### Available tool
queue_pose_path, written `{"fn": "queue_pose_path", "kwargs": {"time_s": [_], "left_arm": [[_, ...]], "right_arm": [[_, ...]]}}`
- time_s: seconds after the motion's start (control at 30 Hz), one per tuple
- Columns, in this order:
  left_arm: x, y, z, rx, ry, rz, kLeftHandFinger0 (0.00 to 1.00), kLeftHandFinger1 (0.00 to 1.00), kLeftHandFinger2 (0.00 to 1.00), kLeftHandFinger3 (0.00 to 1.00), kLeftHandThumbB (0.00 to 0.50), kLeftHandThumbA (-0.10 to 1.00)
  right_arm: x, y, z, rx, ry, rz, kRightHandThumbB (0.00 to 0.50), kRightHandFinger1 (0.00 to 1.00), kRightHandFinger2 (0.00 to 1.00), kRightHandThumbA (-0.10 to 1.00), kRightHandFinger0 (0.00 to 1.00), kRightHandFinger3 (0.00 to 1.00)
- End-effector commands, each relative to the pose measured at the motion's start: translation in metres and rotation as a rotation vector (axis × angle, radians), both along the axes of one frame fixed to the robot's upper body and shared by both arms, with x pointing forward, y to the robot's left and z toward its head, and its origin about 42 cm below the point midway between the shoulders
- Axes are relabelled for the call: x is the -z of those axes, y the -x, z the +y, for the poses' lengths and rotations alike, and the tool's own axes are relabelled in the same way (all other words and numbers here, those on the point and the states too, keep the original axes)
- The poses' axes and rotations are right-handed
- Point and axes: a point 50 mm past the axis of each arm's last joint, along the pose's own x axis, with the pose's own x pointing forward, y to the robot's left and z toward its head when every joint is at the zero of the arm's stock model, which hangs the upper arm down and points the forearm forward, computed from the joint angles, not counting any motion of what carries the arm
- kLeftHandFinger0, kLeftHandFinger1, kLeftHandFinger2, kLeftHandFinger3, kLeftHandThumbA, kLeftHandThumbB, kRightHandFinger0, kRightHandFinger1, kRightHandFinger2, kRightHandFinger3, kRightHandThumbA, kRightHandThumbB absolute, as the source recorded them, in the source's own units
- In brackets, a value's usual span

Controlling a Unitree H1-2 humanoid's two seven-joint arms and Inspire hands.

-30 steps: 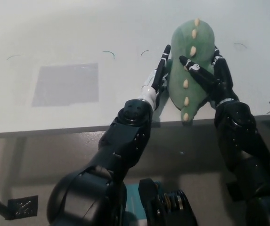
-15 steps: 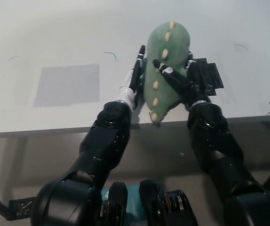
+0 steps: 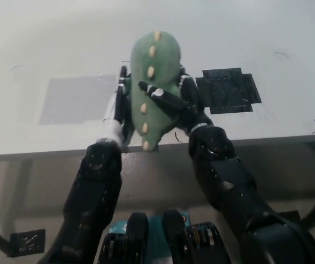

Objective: Use both hands to pick up a dinasour on the right side and move it to the left side

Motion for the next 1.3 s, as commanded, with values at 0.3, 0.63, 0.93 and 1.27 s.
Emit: {"fn": "queue_pose_path", "kwargs": {"time_s": [0.3,0.63,0.93,1.27], "left_arm": [[-0.016,0.046,0.040,-0.167,-0.001,-0.156,1.00,1.00,1.00,1.00,0.158,1.00],[-0.048,0.058,0.055,-0.233,-0.056,-0.259,1.00,1.00,1.00,1.00,0.000,1.00],[-0.059,0.032,0.055,-0.122,-0.046,-0.256,1.00,1.00,1.00,1.00,0.140,1.00],[-0.072,-0.021,0.053,-0.052,0.010,-0.230,1.00,1.00,1.00,1.00,0.276,1.00]], "right_arm": [[-0.029,0.039,0.101,-0.429,0.111,-0.094,0.169,1.00,1.00,1.00,1.00,1.00],[-0.054,0.050,0.123,-0.477,0.074,-0.215,0.109,1.00,1.00,1.00,1.00,1.00],[-0.064,0.033,0.113,-0.414,0.119,-0.217,0.146,1.00,1.00,1.00,1.00,1.00],[-0.092,0.002,0.104,-0.337,0.184,-0.181,0.161,1.00,1.00,1.00,1.00,1.00]]}}
